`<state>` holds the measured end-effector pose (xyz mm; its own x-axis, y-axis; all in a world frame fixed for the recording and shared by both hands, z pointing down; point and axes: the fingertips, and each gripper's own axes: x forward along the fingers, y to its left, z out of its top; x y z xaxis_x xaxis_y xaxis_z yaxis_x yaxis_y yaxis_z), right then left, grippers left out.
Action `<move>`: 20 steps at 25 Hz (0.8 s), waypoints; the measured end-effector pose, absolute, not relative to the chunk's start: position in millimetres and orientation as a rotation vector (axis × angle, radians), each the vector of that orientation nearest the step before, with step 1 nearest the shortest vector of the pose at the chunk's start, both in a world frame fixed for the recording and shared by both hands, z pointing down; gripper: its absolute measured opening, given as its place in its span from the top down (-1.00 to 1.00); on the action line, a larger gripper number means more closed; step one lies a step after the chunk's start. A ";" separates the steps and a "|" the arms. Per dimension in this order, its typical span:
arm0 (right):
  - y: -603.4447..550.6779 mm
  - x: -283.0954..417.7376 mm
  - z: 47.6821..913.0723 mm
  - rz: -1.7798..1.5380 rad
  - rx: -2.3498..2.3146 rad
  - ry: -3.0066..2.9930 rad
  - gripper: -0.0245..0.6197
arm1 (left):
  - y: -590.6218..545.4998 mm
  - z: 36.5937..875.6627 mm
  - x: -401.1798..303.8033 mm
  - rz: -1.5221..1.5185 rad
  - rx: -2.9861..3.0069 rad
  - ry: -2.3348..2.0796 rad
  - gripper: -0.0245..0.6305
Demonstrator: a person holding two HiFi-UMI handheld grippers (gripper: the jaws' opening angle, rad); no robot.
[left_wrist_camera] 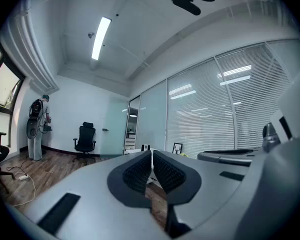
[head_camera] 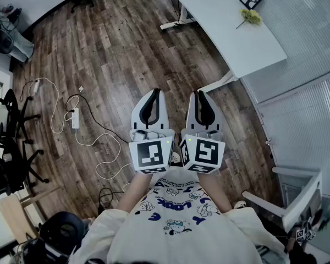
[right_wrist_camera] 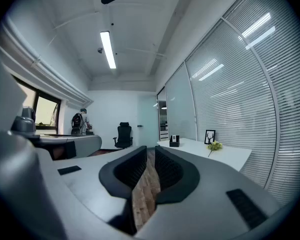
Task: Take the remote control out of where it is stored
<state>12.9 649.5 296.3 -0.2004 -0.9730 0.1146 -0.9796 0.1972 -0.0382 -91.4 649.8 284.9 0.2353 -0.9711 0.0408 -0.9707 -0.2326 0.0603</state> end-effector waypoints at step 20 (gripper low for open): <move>582.8 11.9 303.9 0.201 1.928 -2.384 0.71 | 586.5 291.4 -96.9 0.019 2.385 -1.905 0.85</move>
